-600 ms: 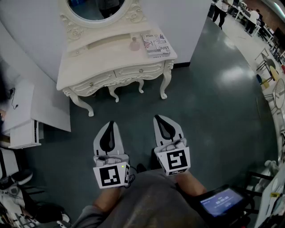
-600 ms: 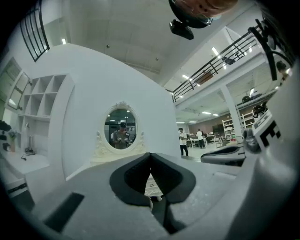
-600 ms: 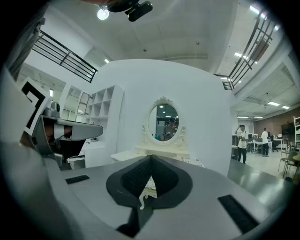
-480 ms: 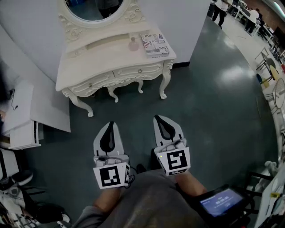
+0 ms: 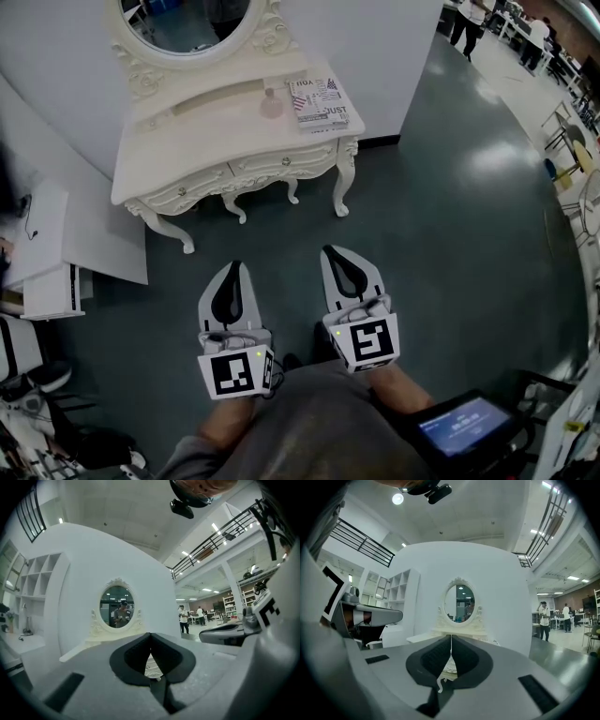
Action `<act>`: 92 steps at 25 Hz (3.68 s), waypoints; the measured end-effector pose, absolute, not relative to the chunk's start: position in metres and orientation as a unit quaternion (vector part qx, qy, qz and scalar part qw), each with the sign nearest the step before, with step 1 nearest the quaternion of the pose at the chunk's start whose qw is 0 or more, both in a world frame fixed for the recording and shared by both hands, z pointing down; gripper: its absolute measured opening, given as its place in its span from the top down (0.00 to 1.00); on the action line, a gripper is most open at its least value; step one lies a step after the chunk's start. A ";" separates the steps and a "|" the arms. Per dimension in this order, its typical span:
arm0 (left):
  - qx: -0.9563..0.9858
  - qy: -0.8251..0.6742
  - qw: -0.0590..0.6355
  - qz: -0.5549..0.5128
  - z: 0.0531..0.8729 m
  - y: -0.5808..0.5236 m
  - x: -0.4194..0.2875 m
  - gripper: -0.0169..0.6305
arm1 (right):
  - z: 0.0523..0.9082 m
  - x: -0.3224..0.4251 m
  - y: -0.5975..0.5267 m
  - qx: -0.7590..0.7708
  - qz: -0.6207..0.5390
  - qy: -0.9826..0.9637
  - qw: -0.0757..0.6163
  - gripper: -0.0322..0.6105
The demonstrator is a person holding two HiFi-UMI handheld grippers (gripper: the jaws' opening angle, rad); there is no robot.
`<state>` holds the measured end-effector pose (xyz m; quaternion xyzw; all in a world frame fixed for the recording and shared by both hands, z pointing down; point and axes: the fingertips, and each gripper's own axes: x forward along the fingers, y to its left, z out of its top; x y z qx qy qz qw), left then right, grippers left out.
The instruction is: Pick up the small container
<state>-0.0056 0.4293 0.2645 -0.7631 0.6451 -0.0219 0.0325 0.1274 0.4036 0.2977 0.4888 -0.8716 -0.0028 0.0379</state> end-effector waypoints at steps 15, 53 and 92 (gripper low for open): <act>-0.747 0.663 0.043 -0.035 0.258 0.370 0.025 0.95 | 0.296 0.152 0.331 0.459 -0.001 -0.888 0.029 0.93; -0.781 0.624 0.009 -0.014 0.277 0.129 -0.126 0.95 | 0.289 0.006 0.098 0.502 -0.024 -0.863 0.060 0.93; -0.760 0.648 0.022 -0.050 0.270 -0.068 -0.065 0.95 | 0.297 0.045 -0.111 0.454 0.008 -0.890 0.035 0.93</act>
